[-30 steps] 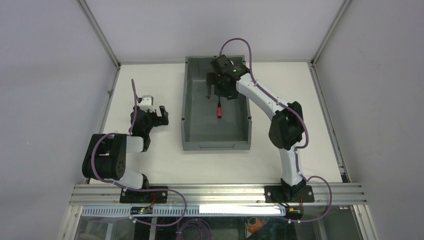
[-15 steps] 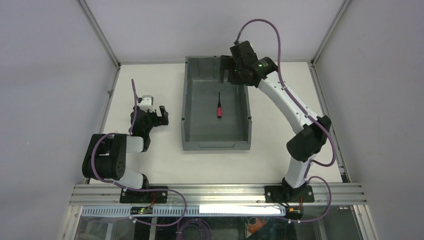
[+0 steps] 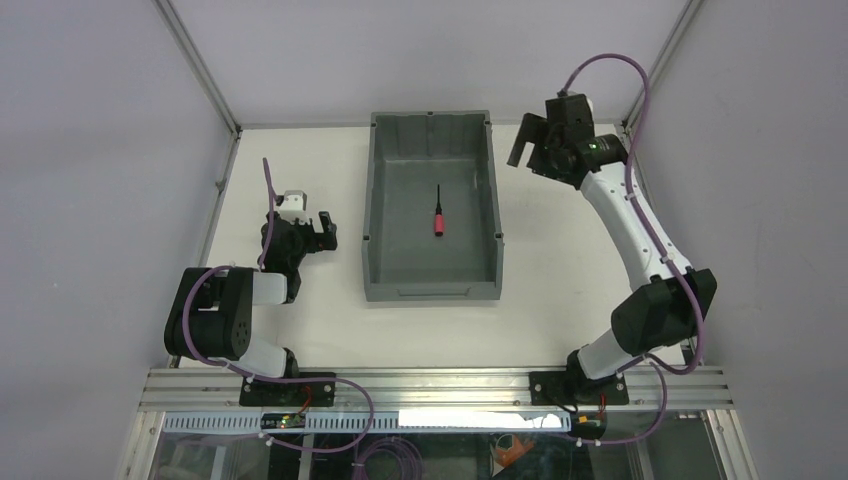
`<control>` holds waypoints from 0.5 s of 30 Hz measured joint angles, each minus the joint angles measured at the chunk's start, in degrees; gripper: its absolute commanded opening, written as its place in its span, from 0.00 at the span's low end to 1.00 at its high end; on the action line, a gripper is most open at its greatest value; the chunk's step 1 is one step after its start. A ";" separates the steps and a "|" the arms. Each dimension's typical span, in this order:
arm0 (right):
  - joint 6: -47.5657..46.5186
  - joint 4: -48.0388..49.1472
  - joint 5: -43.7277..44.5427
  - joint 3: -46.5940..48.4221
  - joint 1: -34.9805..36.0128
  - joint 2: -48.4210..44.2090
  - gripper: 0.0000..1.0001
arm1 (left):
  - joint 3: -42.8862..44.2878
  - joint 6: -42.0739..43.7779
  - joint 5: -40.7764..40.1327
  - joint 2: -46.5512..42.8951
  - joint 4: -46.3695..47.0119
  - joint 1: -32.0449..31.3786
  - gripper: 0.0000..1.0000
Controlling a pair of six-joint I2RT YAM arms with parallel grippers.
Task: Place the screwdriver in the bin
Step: Reset both arms
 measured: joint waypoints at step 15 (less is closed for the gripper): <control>-3.72 16.72 -5.07 -21.27 -8.76 -4.42 0.99 | 0.00 0.00 0.00 0.00 -0.02 0.00 0.99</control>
